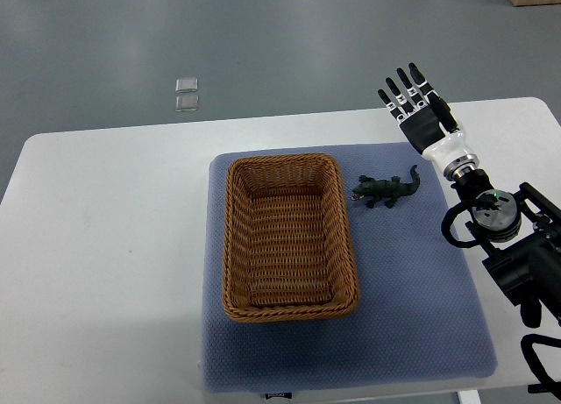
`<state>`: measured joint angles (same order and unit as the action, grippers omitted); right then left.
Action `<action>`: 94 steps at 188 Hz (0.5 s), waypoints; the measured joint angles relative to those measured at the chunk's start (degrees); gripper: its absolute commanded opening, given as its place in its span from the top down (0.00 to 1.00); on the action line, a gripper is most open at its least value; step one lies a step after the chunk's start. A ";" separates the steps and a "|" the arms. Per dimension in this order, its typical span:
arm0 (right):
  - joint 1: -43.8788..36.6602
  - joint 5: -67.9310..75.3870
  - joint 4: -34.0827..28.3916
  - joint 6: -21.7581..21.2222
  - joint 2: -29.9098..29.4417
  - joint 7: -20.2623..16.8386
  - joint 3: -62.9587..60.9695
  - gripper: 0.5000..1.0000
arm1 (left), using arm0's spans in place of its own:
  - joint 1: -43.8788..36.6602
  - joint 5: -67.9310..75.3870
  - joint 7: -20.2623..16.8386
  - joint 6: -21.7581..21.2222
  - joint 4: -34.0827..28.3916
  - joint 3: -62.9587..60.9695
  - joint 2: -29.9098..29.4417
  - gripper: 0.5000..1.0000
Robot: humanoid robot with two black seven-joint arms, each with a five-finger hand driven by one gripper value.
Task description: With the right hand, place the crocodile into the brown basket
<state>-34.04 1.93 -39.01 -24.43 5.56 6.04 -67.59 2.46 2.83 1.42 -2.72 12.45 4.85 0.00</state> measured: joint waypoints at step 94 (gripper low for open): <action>0.01 0.00 0.00 -0.14 0.16 -0.06 0.25 0.14 | 0.00 -0.45 0.11 -0.09 -0.20 0.90 0.00 0.00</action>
<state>-34.03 1.93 -39.01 -24.57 5.72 5.99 -67.33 2.46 2.38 1.53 -2.81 12.25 5.75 0.00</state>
